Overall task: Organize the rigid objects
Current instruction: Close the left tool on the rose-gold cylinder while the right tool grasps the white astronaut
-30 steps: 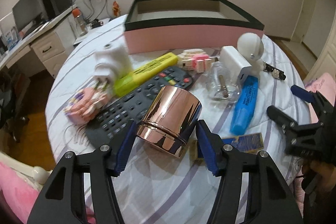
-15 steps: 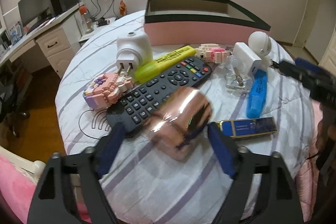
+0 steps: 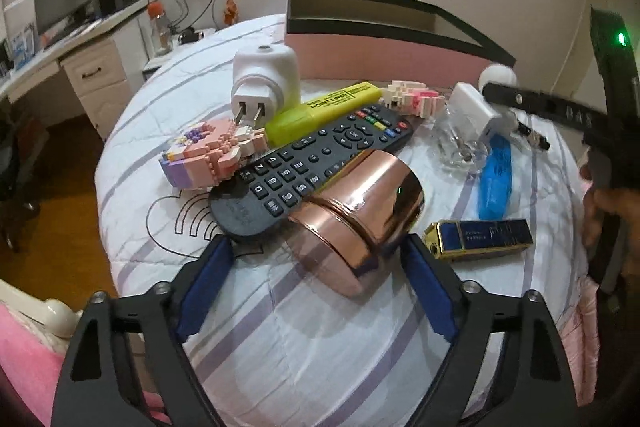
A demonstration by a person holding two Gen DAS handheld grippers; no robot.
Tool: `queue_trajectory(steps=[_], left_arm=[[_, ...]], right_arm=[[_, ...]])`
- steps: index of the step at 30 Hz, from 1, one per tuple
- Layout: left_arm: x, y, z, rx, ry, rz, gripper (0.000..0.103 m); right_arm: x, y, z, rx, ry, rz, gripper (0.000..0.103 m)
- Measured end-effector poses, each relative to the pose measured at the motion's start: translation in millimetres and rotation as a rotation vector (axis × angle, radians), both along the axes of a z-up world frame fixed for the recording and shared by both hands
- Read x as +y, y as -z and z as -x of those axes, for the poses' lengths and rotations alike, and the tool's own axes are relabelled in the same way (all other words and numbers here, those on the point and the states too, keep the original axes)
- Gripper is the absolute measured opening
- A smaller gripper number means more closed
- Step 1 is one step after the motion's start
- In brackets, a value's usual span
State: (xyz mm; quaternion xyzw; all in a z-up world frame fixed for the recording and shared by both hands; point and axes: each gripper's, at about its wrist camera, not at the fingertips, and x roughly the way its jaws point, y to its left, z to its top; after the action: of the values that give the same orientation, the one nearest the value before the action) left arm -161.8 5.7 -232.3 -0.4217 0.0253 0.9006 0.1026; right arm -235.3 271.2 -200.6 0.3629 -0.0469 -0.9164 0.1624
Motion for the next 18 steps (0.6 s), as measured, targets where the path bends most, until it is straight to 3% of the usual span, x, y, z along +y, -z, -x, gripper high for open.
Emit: queue_trajectory(steps=[2, 4, 10, 18], left_arm=[[2, -2, -4, 0.005, 0.024, 0.002, 0.065], [8, -5, -4, 0.002, 0.051, 0.002, 0.054], [18, -5, -3, -0.005, 0.091, 0.017, 0.054], [28, 0, 2, -0.008, 0.085, 0.028, 0.062]], right_arm=[[3, 0, 2, -0.019, -0.012, 0.024, 0.048], [5, 1, 3, -0.020, -0.016, 0.031, 0.048], [9, 2, 9, -0.030, -0.013, 0.053, 0.050], [11, -2, 0, -0.022, -0.044, 0.064, 0.048]])
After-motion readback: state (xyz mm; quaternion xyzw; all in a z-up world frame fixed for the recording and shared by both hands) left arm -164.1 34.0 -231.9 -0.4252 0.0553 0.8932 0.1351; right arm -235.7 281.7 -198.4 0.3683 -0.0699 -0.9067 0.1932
